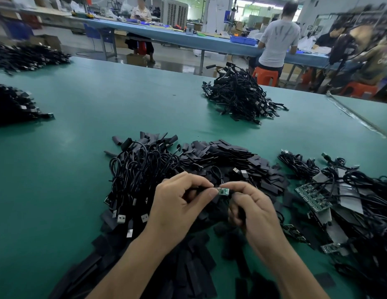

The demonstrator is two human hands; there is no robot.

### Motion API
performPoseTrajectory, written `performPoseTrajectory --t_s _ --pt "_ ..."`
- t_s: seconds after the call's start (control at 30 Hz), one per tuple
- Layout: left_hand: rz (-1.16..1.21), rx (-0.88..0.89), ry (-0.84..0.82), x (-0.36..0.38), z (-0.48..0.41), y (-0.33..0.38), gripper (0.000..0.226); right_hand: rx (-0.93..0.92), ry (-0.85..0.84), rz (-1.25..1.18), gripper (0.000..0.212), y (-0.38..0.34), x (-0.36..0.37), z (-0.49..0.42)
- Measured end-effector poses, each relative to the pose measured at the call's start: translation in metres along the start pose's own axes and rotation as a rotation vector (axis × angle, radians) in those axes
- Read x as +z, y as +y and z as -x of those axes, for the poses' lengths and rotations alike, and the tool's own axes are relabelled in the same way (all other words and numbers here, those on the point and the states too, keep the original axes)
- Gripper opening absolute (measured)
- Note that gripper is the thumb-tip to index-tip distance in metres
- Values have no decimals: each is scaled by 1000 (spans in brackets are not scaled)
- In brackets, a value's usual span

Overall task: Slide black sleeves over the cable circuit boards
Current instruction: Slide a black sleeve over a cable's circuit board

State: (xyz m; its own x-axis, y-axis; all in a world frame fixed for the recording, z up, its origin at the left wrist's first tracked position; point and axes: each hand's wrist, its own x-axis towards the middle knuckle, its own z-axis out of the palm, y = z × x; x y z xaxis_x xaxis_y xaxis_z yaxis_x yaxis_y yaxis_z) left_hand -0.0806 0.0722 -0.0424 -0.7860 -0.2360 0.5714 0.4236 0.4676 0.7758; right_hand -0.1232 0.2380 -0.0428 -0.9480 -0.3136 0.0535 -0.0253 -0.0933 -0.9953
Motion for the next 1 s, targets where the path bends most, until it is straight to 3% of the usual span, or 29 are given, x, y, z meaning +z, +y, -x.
performPoseTrajectory --t_s 0.1,0.23,0.37,0.57,0.63,0.73,0.87,1.0 --pt "-53 61 -59 1 1 -1 9 92 -114 -86 42 -1 5 2" --pt "-100 152 -122 1 0 -2 14 241 -124 -199 46 -4 2 1" --pt "-149 190 -127 -1 0 -4 12 245 -217 -193 21 -6 -5 3" --pt "-161 110 -89 1 2 1 9 110 -135 -126 4 -8 -4 3" --pt "-109 49 -99 2 4 3 8 0 -77 -20 19 -7 -2 3" --pt "-54 -61 -118 2 5 2 20 -152 -1 49 22 -7 2 3" --pt "2 -205 -147 4 5 -2 24 -201 33 35 13 -5 5 3" --pt "-39 -233 -210 3 3 -3 31 -194 23 19 9 -5 6 4"
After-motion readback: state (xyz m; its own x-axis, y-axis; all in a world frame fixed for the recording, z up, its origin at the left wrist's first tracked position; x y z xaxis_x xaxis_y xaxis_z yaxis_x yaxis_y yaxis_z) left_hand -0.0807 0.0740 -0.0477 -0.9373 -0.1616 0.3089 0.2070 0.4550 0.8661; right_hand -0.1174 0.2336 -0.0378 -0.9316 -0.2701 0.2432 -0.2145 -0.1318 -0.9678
